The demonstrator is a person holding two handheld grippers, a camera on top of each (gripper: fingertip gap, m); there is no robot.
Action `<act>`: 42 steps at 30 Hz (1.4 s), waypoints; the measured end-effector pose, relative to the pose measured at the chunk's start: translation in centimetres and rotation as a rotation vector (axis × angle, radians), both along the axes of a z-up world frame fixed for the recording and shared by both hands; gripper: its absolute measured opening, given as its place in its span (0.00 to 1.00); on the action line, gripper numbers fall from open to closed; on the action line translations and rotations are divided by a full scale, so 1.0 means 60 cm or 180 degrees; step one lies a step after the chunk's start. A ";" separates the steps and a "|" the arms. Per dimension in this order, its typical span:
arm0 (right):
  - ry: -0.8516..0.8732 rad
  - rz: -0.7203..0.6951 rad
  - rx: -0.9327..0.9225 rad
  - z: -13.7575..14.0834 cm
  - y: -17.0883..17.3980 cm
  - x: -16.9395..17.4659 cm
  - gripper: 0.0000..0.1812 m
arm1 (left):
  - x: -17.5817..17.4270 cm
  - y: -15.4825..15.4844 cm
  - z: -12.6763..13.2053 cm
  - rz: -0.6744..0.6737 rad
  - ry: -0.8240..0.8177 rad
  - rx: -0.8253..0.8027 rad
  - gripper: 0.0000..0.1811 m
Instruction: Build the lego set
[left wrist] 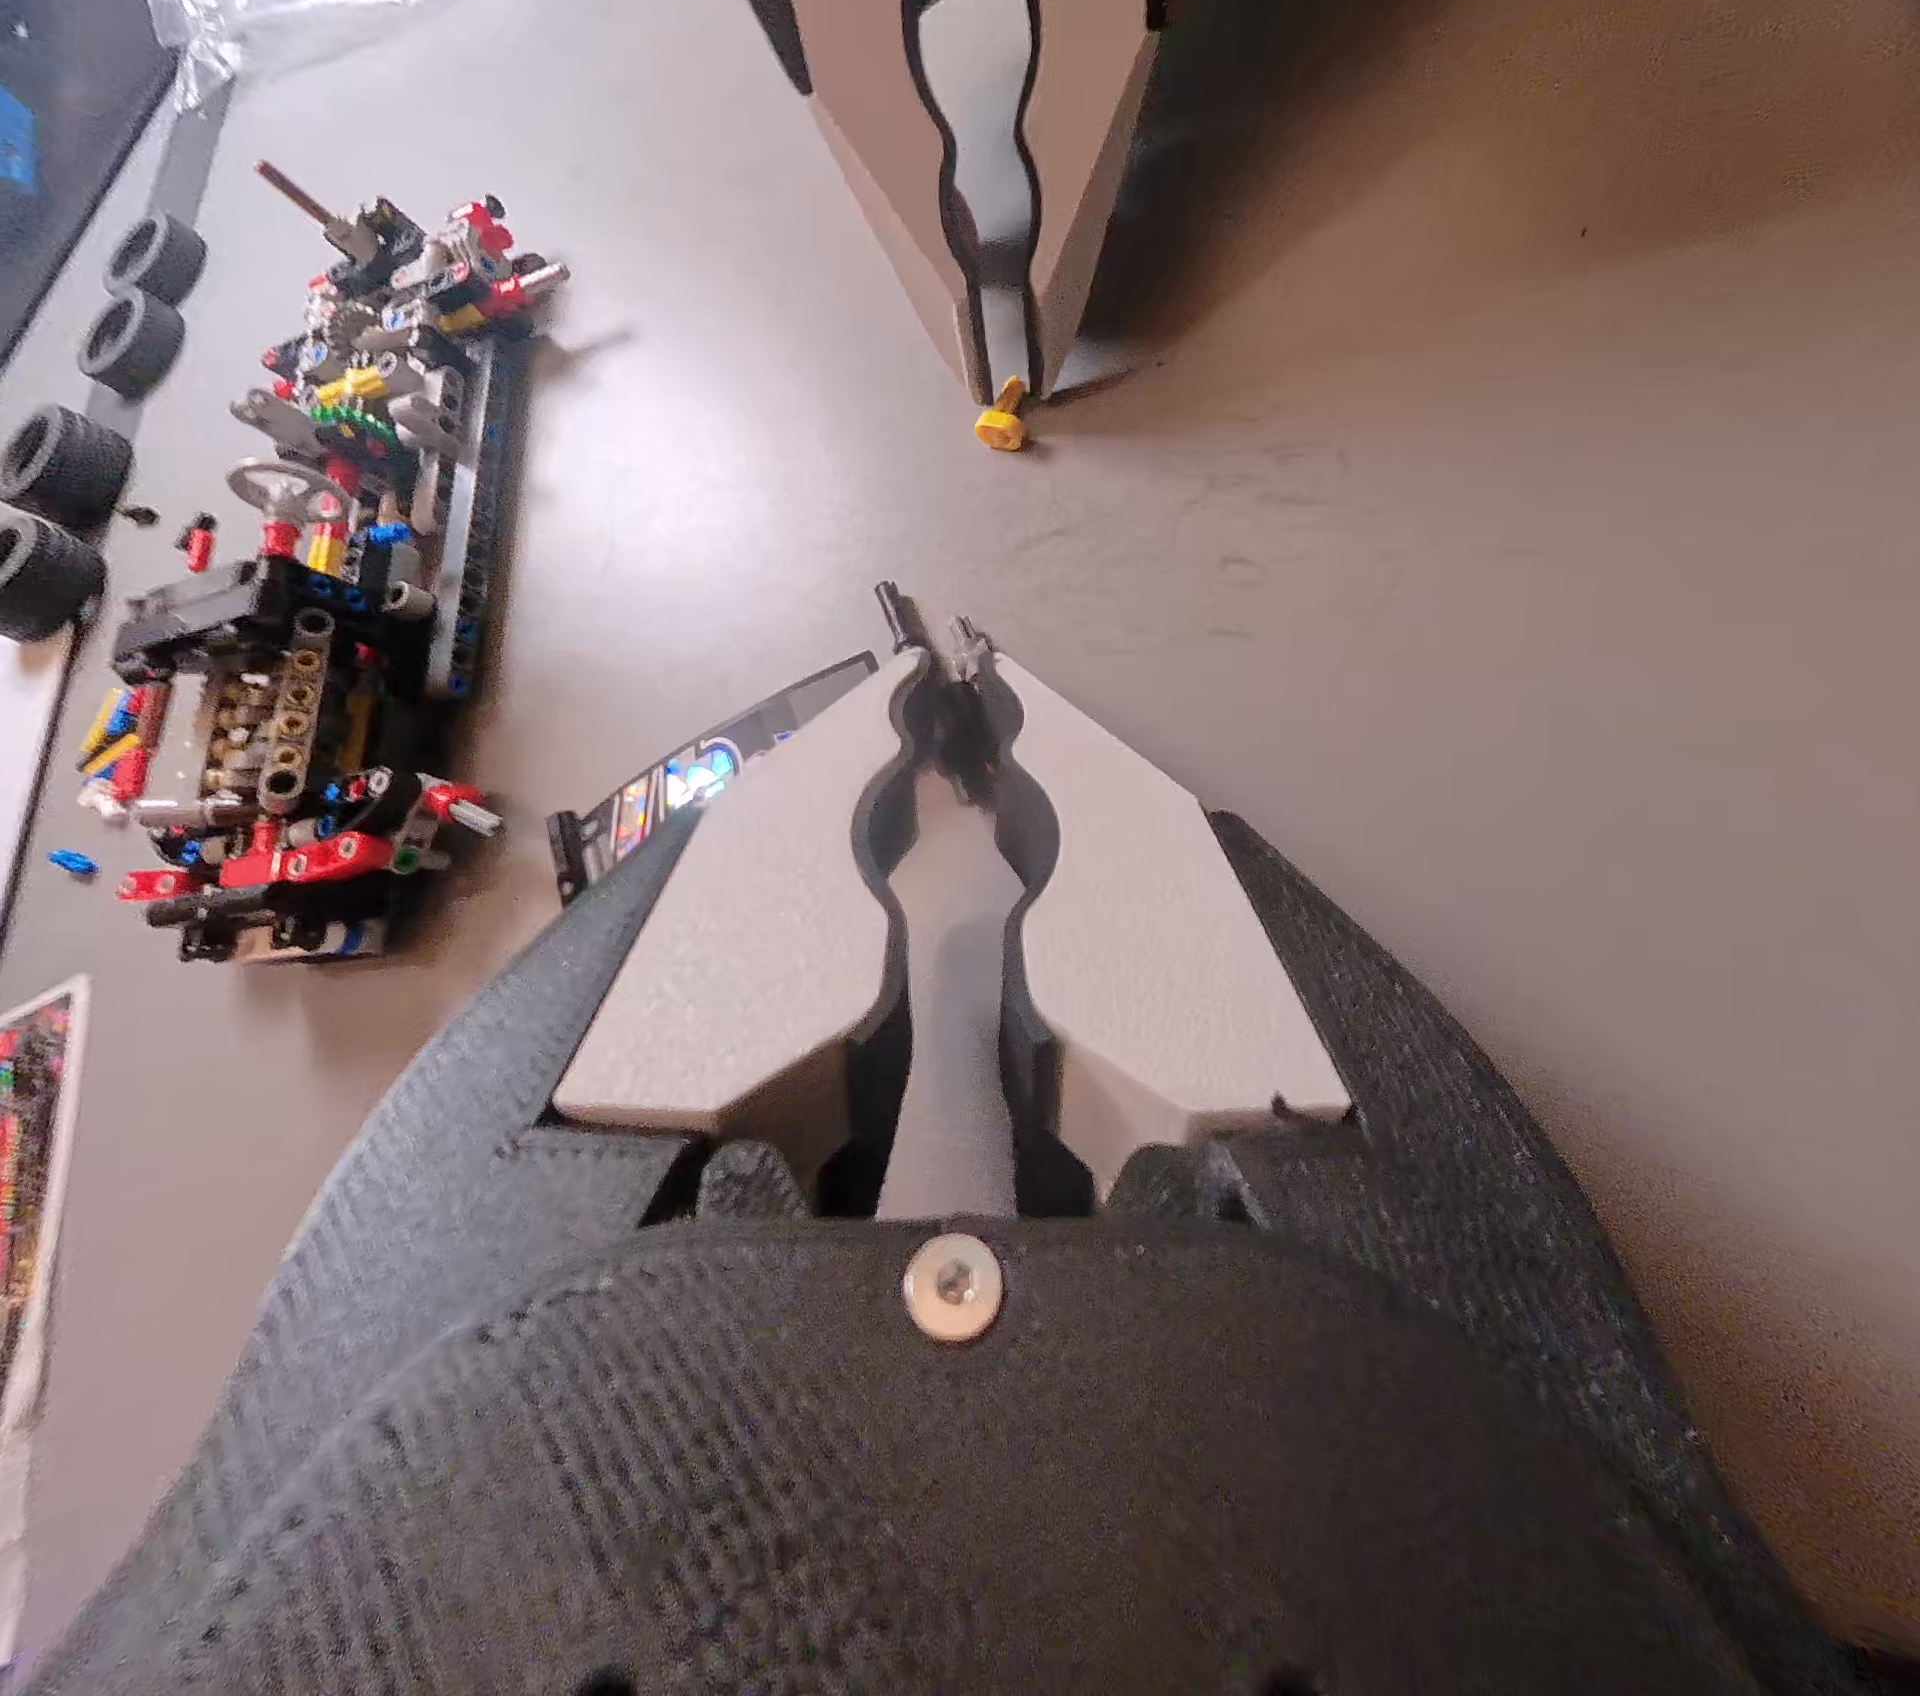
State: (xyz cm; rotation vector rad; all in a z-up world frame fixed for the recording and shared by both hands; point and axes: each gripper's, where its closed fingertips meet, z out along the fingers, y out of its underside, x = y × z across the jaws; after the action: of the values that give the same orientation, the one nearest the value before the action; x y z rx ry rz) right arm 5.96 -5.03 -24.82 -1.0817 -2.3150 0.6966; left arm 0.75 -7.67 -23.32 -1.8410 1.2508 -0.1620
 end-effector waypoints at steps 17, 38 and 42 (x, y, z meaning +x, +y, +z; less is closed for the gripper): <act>0.0184 -0.0050 -0.1994 0.087 -0.039 -0.009 0.00 | 0.058 -0.017 0.084 -0.0328 -0.1177 0.0161 0.10; 0.0057 -0.0041 -0.3422 0.139 -0.061 -0.022 0.00 | 0.081 -0.012 0.110 -0.0243 -0.1451 0.0232 0.04; 0.0102 -0.0052 -0.3452 0.142 -0.058 -0.023 0.00 | 0.079 -0.010 0.112 -0.0207 -0.1522 0.0195 0.03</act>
State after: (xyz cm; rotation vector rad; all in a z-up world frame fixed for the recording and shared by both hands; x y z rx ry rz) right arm 4.58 -8.52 -16.28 -1.4519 -1.8230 2.0480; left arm 5.47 -8.25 -16.57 -1.5852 0.9650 -0.5587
